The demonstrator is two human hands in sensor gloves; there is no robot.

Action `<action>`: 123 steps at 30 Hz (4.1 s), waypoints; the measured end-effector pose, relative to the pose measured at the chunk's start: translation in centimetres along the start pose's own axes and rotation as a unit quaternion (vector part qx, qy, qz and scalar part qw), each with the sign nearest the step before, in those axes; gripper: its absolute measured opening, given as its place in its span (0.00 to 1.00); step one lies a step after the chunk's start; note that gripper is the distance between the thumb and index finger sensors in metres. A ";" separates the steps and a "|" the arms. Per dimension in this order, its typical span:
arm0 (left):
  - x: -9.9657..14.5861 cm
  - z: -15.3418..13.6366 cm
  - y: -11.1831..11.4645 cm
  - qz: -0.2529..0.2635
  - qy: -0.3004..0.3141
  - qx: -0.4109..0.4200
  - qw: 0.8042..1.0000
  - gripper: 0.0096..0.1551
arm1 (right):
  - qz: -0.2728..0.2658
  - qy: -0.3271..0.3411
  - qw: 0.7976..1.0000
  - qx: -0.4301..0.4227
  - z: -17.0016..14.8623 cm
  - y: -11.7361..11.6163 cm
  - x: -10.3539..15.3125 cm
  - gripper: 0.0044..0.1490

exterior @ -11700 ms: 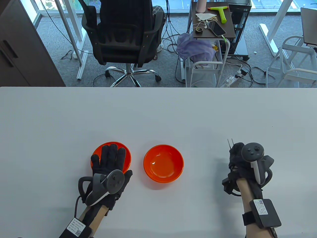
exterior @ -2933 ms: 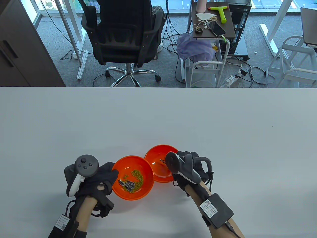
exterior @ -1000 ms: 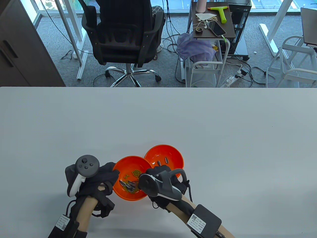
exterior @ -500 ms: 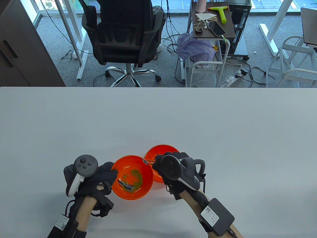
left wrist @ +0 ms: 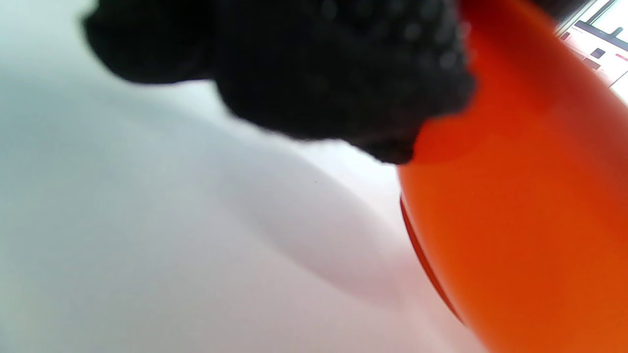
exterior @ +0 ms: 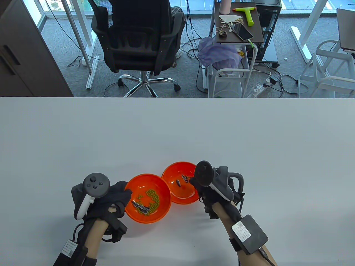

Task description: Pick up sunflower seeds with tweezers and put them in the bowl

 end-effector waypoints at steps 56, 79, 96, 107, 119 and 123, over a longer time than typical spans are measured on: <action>0.3 1.2 1.0 -0.008 0.027 -0.009 1.000 0.26 | -0.047 0.240 0.968 -0.050 12.4 -0.9 8.7 0.25; 0.2 0.4 0.4 -0.002 0.010 0.000 1.000 0.26 | -0.076 0.075 0.989 -0.104 3.7 3.6 2.7 0.25; 0.2 0.4 0.3 -0.004 0.008 -0.002 1.000 0.26 | 0.010 -0.001 1.000 0.001 -0.3 -0.5 -0.2 0.24; 0.2 0.4 0.4 -0.005 0.009 -0.002 1.000 0.26 | 0.020 -0.011 1.000 0.021 -0.2 -1.2 -0.1 0.26; 0.2 0.4 0.3 -0.004 0.009 -0.002 1.000 0.26 | -0.022 0.042 0.995 -0.083 1.7 2.1 1.2 0.26; 0.1 0.4 0.3 -0.004 0.009 -0.002 1.000 0.26 | -0.018 0.080 0.991 -0.108 3.3 2.7 2.1 0.26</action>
Point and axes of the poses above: the tracker on the back of each hand, its own z axis roughly to the thumb side, its own x axis roughly from the fingertips to the wrist, y = z × x, the point moved 5 cm from there along -x, roughly from the wrist to the fingertips, and after that the axes turned 4 degrees about -y, right-handed, at the moved point
